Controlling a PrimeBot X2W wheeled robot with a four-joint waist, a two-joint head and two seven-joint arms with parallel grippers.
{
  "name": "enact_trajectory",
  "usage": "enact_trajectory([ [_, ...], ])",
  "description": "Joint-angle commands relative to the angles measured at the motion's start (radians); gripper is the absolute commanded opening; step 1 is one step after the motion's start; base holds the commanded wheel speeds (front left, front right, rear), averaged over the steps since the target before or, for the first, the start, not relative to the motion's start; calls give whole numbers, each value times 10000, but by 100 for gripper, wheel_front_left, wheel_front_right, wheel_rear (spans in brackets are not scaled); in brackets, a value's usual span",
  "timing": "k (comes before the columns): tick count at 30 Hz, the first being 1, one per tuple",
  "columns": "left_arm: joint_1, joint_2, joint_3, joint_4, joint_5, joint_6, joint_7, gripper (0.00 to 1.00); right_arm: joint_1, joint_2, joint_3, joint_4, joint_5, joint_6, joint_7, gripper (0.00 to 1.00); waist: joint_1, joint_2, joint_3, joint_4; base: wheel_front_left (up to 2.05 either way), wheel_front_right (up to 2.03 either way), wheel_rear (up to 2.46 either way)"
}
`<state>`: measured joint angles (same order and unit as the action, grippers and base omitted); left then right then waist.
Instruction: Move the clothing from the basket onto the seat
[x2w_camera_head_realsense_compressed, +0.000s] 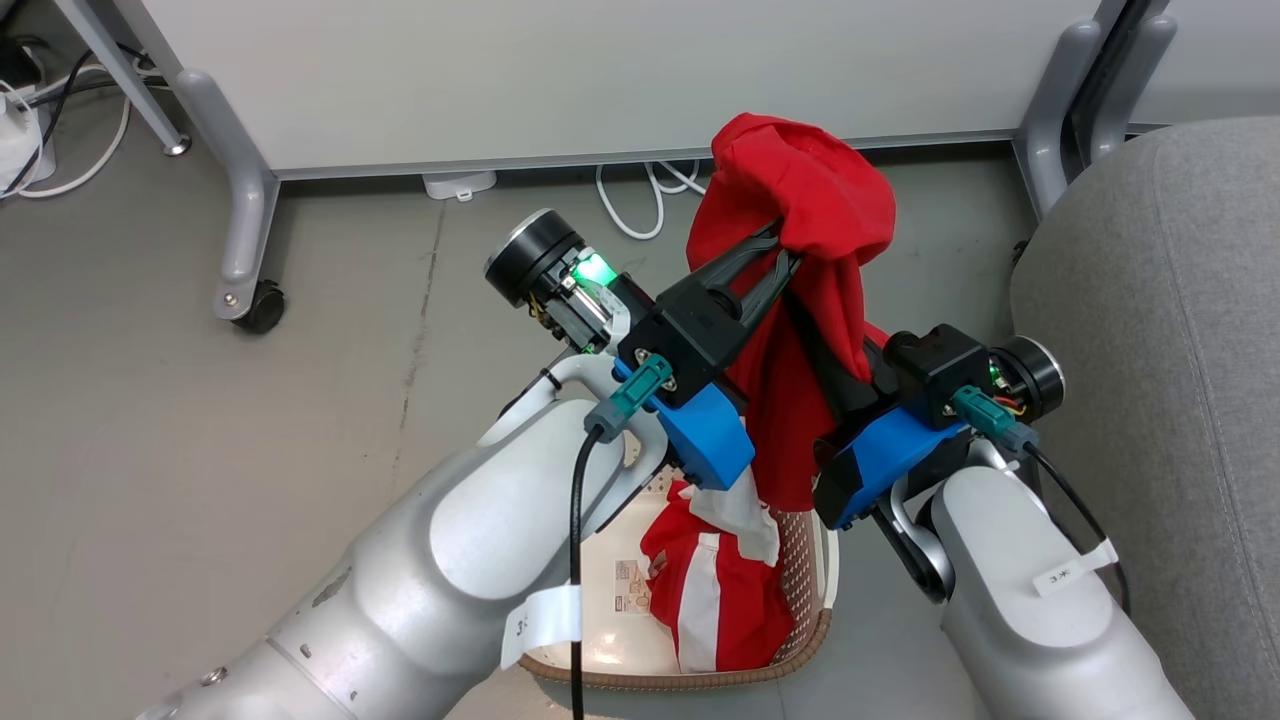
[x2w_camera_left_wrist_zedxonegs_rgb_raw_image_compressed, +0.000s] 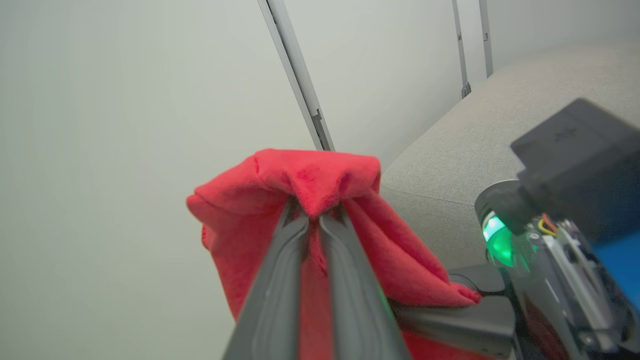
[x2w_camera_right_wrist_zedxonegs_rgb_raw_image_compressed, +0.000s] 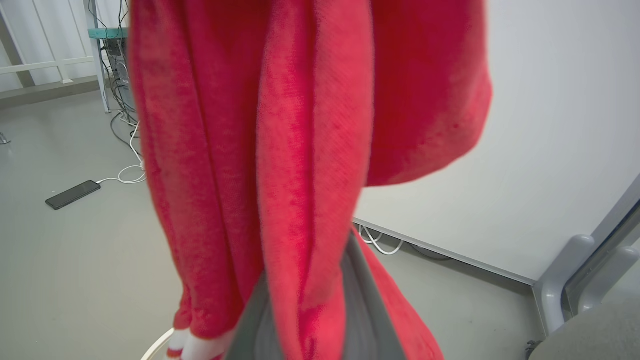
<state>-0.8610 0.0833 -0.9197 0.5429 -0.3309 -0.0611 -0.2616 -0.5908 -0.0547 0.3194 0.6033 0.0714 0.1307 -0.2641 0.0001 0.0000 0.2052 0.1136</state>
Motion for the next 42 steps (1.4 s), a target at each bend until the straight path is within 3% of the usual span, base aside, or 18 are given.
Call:
enact_trajectory([
  [1, -19, 11, 39, 30, 74, 0, -51, 0, -117, 34, 22, -53, 25, 1, -6, 0, -1, 0, 0, -8, 0, 0, 0],
  [7, 17, 5, 79, 46, 92, 4, -51, 0, -75, 40, 6, -120, 44, 1, -6, 0, -1, 0, -31, -39, 0, 0, 0],
  [8, 33, -1, 148, 16, 65, 67, -51, 7, -62, 42, -17, -135, 53, 1, -6, 0, -1, 0, -34, -44, 0, 0, 0],
  [9, 48, -9, 148, 16, 64, 69, -50, 100, -49, 42, -30, -141, 58, 1, -6, 0, -1, 0, -40, -49, 0, 0, 0],
  [27, 212, 43, 230, 43, 152, 37, -50, 100, 210, 47, -310, -500, 167, 1, -6, 0, -1, 0, 18, -247, 0, 0, 0],
  [42, 303, 235, 141, 35, 78, -29, -42, 100, 959, -29, -1728, -1782, 155, 1, -8, 0, -1, 0, 513, -1754, 0, 0, 0],
])
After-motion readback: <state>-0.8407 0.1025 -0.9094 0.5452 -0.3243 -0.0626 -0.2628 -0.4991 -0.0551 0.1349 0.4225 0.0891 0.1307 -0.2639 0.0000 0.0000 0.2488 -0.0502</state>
